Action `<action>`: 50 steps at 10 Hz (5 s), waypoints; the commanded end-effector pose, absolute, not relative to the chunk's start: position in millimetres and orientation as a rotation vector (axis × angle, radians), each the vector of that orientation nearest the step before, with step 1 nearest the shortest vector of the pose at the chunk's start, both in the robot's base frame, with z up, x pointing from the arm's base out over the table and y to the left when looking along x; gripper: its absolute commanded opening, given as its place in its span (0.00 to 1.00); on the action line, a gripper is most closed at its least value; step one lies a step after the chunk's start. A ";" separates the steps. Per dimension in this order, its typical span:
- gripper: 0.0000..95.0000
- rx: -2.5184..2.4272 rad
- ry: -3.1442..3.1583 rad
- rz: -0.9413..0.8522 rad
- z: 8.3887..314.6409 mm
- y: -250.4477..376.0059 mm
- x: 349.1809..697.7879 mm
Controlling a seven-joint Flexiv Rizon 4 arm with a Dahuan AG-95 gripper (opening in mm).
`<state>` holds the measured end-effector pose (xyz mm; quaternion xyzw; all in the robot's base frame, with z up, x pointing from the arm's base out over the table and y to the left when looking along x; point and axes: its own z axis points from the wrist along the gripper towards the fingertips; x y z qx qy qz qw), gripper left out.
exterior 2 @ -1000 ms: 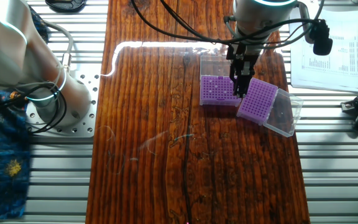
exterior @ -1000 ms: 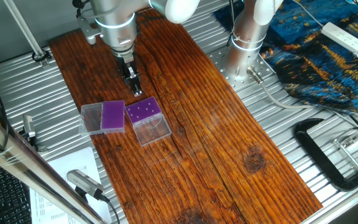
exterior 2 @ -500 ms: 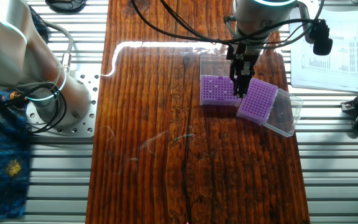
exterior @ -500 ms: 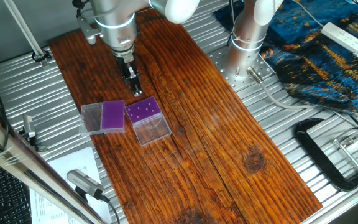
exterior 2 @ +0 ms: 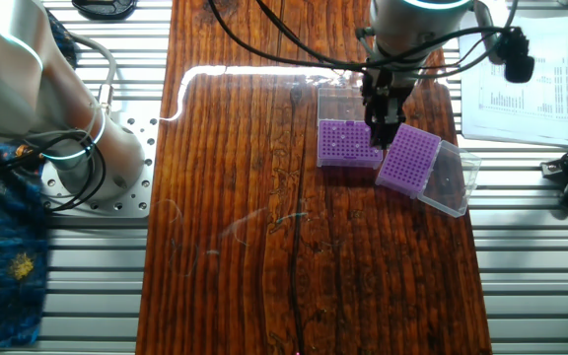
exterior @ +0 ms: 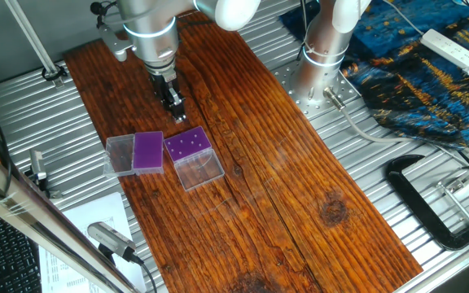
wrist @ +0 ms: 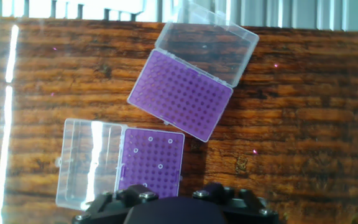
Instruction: Transfer all small pipette tips from one holder to another
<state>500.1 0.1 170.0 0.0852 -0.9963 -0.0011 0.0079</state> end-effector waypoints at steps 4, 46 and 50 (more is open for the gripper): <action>0.00 0.411 -3.080 -0.002 168.9 0.3 500.5; 0.00 0.519 -3.065 -0.018 67.7 27.6 460.4; 0.00 0.517 -3.071 -0.018 60.9 26.1 457.8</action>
